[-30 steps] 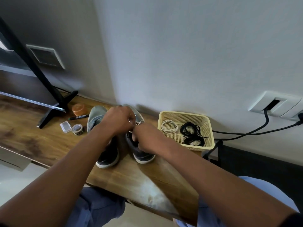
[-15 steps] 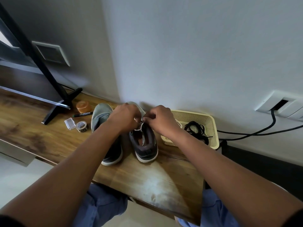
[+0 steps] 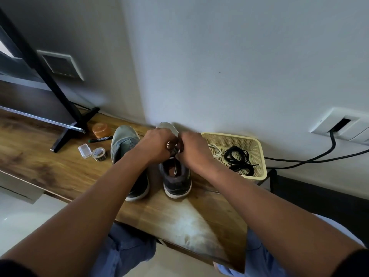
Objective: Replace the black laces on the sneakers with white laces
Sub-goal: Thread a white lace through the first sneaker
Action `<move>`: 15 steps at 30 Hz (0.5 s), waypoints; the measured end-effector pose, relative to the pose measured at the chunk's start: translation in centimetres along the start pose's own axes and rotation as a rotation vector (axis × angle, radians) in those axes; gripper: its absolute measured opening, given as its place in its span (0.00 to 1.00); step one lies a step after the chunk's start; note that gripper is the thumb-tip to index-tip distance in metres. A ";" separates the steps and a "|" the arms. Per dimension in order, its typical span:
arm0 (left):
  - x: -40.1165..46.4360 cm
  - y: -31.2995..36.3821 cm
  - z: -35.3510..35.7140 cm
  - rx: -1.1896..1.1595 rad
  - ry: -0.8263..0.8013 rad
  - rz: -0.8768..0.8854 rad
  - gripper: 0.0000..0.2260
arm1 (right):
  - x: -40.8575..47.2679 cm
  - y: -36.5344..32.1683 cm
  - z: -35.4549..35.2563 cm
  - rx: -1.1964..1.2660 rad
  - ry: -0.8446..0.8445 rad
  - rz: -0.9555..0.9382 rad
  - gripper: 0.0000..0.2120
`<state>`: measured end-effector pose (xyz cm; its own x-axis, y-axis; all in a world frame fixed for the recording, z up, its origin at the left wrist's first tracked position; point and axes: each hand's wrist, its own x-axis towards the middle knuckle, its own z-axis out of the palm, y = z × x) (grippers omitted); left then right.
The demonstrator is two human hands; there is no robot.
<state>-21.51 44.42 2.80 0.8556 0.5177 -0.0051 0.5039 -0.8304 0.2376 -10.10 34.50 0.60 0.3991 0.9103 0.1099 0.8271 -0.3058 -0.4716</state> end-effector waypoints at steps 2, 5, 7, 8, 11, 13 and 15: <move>0.0 0.4 -0.2 -0.018 -0.024 0.026 0.04 | -0.1 0.5 -0.1 0.019 -0.032 0.036 0.10; -0.3 0.9 -0.3 -0.092 -0.028 0.015 0.07 | -0.5 1.4 -0.5 0.027 -0.082 0.087 0.14; -0.8 0.4 -0.2 -0.163 0.000 -0.040 0.08 | -0.5 1.2 -0.4 0.023 -0.106 0.079 0.15; -1.0 0.1 -0.2 -0.193 0.014 -0.064 0.08 | -0.5 0.9 -0.2 0.021 -0.109 0.066 0.14; -1.2 -0.4 -0.3 -0.251 0.036 -0.088 0.08 | -0.6 0.4 0.3 -0.016 -0.064 0.013 0.12; -1.2 -0.3 -0.4 -0.263 0.049 -0.077 0.09 | -0.8 0.3 0.6 -0.005 0.004 -0.014 0.12; -1.1 -0.1 -0.3 -0.245 0.045 -0.062 0.09 | -1.2 0.3 1.0 0.018 0.071 -0.034 0.11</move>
<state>-22.53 44.03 3.09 0.8152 0.5789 0.0153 0.5064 -0.7254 0.4662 -10.73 33.63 -0.52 0.3985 0.8979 0.1872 0.8334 -0.2693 -0.4825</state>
